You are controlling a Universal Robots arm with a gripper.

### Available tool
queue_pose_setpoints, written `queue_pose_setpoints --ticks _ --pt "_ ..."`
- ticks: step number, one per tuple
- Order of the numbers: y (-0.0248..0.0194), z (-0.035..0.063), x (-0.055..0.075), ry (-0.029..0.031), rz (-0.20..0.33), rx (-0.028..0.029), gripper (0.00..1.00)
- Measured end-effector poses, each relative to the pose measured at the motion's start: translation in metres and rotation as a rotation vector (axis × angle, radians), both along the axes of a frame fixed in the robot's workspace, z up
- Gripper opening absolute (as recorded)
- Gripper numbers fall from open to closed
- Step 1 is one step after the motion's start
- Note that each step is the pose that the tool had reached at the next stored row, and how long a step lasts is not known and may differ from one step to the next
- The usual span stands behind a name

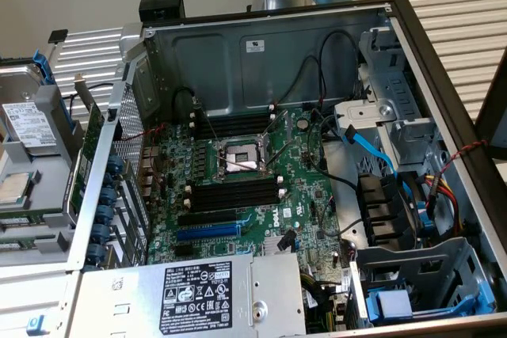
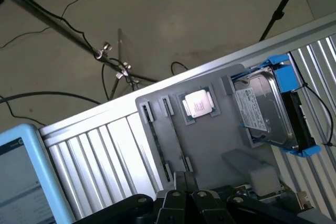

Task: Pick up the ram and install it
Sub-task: 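Pick up the ram and move it above insertion slot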

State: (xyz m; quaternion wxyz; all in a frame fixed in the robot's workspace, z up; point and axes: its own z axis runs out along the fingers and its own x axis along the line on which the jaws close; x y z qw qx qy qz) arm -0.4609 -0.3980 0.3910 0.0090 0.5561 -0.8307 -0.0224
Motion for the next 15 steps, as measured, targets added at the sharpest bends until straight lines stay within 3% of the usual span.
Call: queue_pose_setpoints --ticks 15 --pt "0.0000 -0.0004 0.0001 0.0002 0.266 -0.0002 0.11"
